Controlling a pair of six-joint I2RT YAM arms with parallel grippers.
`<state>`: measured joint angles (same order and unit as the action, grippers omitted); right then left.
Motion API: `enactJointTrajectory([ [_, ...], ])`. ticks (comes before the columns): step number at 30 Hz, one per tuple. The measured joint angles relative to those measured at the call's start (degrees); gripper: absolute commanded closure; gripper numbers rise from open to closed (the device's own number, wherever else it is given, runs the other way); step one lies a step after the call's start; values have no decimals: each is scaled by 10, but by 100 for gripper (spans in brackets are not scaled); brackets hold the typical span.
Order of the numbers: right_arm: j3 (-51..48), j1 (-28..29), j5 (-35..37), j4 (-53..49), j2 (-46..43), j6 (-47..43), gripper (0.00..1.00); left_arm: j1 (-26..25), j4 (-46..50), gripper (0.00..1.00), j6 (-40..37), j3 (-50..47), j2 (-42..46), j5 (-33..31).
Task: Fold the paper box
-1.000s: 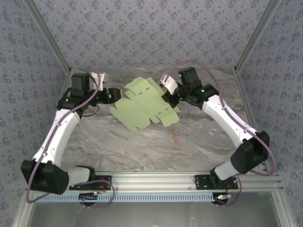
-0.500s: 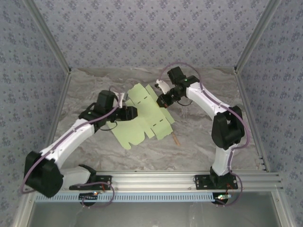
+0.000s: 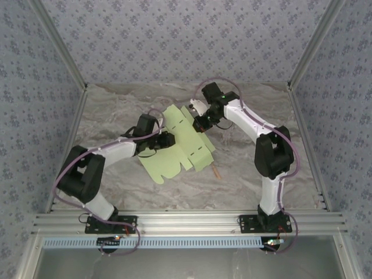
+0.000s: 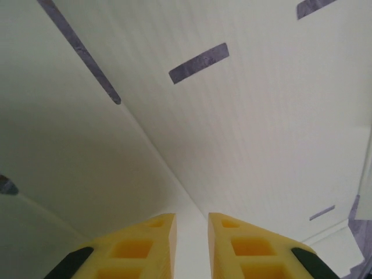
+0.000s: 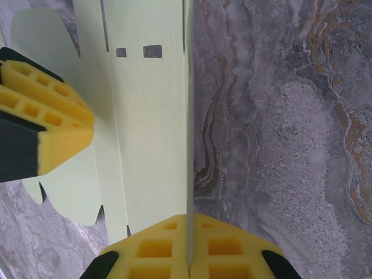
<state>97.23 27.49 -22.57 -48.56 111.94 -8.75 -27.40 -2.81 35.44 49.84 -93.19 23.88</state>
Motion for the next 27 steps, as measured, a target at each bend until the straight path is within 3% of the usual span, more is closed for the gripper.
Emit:
enactJointTrajectory([
  [14,49,40,71,-30,35,21,100,-7,-122,89,45,-14,-105,3],
  [27,146,165,310,-97,78,104,100,-16,-303,89,138,-66,-147,-8],
])
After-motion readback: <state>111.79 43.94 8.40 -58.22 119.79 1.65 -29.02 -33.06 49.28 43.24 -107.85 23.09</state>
